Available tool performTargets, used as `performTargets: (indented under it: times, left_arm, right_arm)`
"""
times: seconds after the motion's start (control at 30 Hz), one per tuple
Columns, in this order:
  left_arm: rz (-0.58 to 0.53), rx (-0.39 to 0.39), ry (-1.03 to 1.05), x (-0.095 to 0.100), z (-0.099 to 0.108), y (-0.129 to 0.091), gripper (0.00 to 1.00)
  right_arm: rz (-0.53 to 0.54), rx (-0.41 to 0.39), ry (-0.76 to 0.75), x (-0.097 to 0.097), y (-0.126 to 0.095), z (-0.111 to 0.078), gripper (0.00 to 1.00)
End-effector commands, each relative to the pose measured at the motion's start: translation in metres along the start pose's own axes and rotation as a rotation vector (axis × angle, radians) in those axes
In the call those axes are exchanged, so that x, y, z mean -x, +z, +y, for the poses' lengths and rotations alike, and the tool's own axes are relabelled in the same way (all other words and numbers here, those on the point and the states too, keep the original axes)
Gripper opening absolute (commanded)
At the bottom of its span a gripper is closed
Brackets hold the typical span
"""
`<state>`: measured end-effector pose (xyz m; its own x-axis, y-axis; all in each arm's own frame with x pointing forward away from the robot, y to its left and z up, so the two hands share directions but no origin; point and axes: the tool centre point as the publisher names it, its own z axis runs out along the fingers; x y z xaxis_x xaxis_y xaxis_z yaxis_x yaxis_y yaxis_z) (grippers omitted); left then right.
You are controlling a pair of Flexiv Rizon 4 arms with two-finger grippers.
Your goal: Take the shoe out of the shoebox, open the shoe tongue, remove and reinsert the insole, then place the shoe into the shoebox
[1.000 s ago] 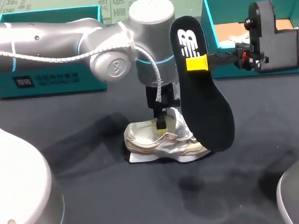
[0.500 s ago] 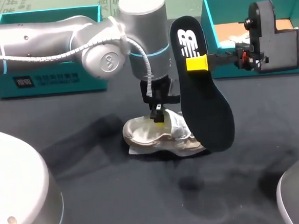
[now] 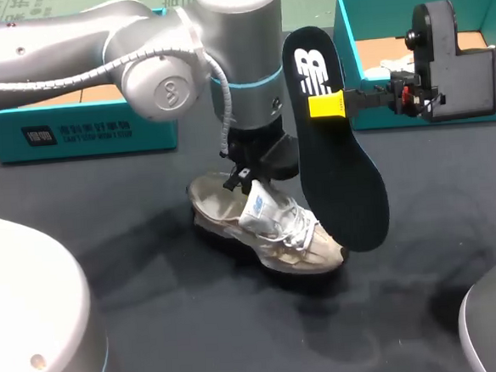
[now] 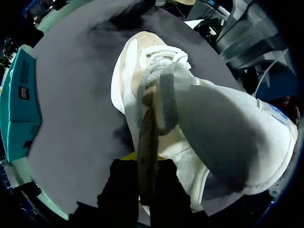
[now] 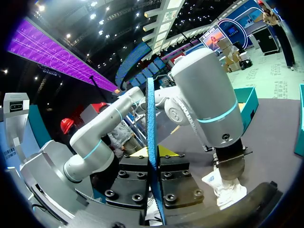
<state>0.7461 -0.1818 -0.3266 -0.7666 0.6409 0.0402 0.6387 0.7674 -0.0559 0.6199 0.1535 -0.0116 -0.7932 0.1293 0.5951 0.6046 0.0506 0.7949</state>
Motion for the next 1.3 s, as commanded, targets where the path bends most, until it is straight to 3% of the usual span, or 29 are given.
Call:
performTargets:
  times: [0.03, 0.17, 0.33, 0.6, 0.87, 1.07, 1.3]
  left_arm:
    - [-0.015, 0.087, 0.206, -0.002, -0.003, -0.003, 0.00]
    - [-0.015, 0.087, 0.206, -0.002, -0.003, -0.003, 0.00]
    - [-0.155, 0.085, 0.414, -0.010, 0.013, -0.015, 0.00]
    - [-0.191, -0.018, 0.599, -0.003, 0.030, -0.013, 0.00]
    - [-0.197, -0.020, 0.752, 0.001, 0.026, -0.014, 0.00]
    - [-0.174, -0.055, 0.798, 0.004, 0.023, -0.004, 0.00]
    - [-0.188, -0.038, 0.866, 0.006, 0.016, 0.006, 0.00]
  right_arm:
    - [0.000, 0.000, 0.001, 0.001, 0.002, 0.000, 0.00]
    - [0.000, 0.000, 0.001, 0.001, 0.002, 0.000, 0.00]
    - [0.000, 0.000, 0.001, 0.001, 0.002, 0.000, 0.00]
    - [0.000, 0.000, 0.001, 0.001, 0.002, 0.000, 0.00]
    - [0.000, 0.000, 0.001, 0.001, 0.002, 0.000, 0.00]
    - [0.000, 0.000, 0.001, 0.001, 0.002, 0.000, 0.00]
    - [0.000, 0.000, 0.001, 0.001, 0.002, 0.000, 0.00]
